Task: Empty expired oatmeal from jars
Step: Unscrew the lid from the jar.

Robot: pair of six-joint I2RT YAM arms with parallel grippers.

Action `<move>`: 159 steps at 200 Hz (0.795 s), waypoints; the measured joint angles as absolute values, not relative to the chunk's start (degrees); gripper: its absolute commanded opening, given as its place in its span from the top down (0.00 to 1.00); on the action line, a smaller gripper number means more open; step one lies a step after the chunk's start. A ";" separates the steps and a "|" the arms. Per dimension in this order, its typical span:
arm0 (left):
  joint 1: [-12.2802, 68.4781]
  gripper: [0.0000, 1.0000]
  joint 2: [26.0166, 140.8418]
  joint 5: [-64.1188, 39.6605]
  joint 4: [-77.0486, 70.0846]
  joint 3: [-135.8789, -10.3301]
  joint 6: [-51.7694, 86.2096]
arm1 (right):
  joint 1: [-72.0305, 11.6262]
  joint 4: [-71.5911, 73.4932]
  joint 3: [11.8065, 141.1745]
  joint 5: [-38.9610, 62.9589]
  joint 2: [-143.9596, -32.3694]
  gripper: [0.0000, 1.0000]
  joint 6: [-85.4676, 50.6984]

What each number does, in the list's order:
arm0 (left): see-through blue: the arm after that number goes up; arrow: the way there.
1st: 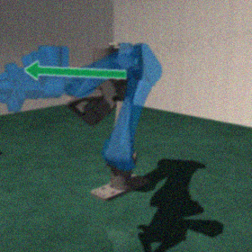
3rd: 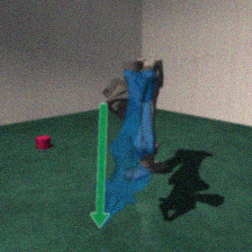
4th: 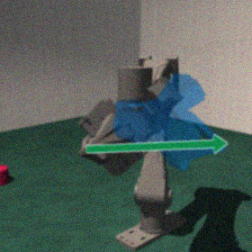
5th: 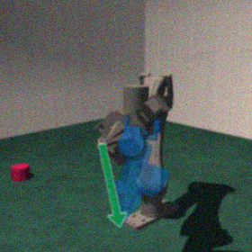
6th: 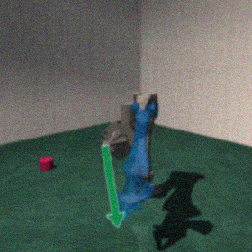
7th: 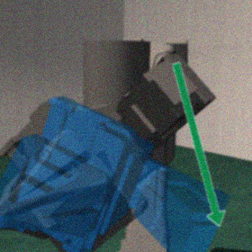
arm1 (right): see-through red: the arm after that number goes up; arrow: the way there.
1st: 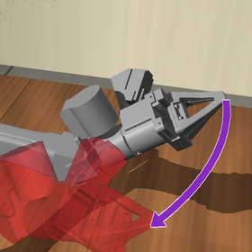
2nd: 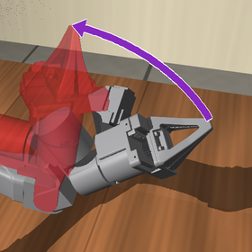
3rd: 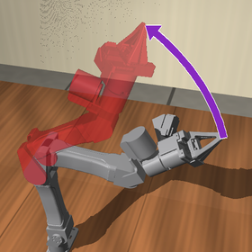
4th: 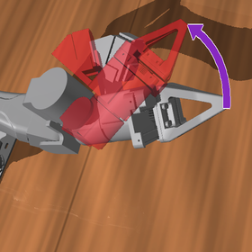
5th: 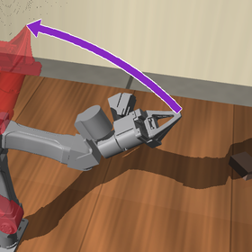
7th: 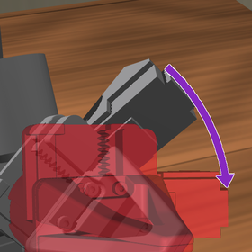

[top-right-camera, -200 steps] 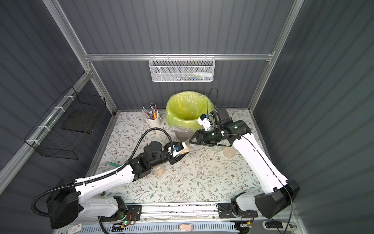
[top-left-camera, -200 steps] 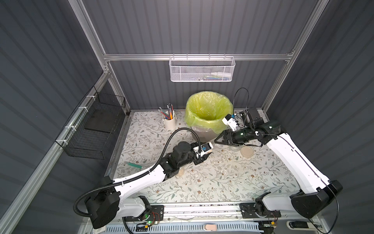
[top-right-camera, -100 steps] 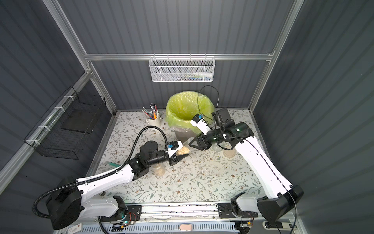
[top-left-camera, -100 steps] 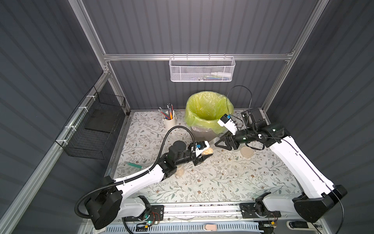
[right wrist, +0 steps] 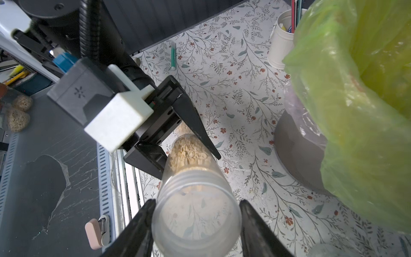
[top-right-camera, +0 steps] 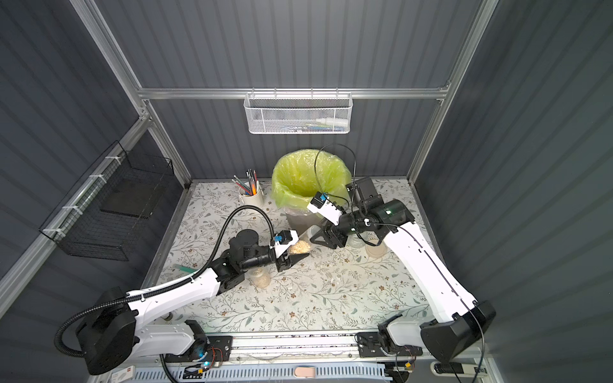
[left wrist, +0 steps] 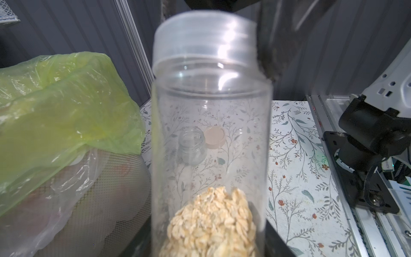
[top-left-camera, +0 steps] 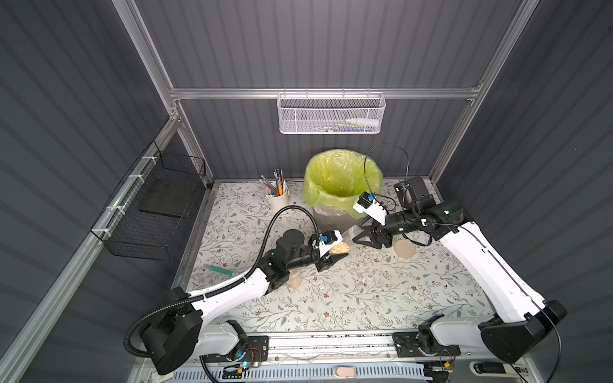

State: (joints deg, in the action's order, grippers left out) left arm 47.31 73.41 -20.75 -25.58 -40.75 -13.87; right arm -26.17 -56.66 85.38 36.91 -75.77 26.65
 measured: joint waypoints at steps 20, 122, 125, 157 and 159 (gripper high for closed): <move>46.92 0.96 73.41 -20.58 -26.22 -40.75 -13.32 | -25.67 -56.64 84.27 35.55 -75.70 0.26 27.59; 46.76 0.95 72.82 -16.82 -26.59 -40.84 -13.50 | -21.50 -50.52 75.22 34.96 -67.05 0.09 22.76; 46.76 0.95 72.71 -16.40 -26.37 -40.93 -13.63 | -21.32 -50.46 74.96 34.94 -66.50 0.09 22.35; 46.89 0.94 72.23 -12.71 -24.38 -42.37 -16.03 | -19.59 -49.36 73.36 34.79 -60.38 0.03 12.16; 46.94 0.94 72.23 -12.47 -24.29 -42.46 -16.19 | -19.55 -49.36 73.36 34.83 -60.14 0.04 11.75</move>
